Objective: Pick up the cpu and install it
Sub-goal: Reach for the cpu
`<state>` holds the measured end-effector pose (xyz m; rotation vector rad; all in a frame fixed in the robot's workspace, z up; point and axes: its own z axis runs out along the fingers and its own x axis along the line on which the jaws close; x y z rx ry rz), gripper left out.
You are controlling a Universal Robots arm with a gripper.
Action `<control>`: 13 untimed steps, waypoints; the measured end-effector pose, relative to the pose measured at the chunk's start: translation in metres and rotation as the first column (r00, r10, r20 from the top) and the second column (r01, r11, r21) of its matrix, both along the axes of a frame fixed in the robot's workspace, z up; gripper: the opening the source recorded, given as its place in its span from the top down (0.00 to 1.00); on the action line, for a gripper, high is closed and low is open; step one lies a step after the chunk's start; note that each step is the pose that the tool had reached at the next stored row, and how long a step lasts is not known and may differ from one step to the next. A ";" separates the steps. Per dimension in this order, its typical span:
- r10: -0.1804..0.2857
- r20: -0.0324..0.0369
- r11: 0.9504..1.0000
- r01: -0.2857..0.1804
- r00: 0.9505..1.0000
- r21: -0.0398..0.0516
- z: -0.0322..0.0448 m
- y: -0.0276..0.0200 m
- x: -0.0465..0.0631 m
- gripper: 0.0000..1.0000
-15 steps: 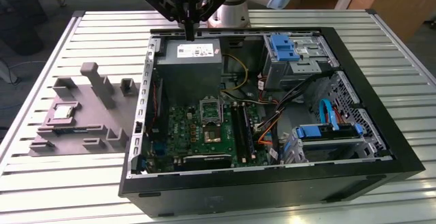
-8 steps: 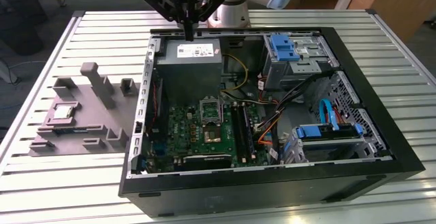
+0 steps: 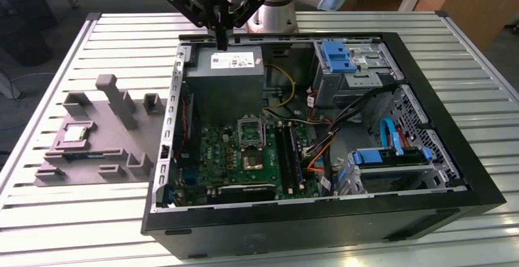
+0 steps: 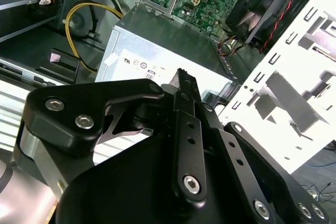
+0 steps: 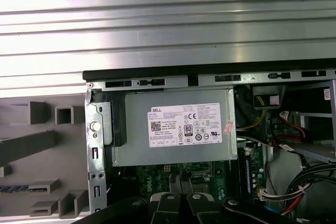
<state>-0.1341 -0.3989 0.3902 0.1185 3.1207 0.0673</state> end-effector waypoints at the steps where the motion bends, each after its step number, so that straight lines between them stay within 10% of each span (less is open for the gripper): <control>1: 0.000 0.000 1.000 0.000 1.000 0.000 0.0000 0.0000 0.000 0.89; 13: 0.000 -0.003 1.000 0.000 1.000 0.000 -0.0024 0.0000 -0.006 0.89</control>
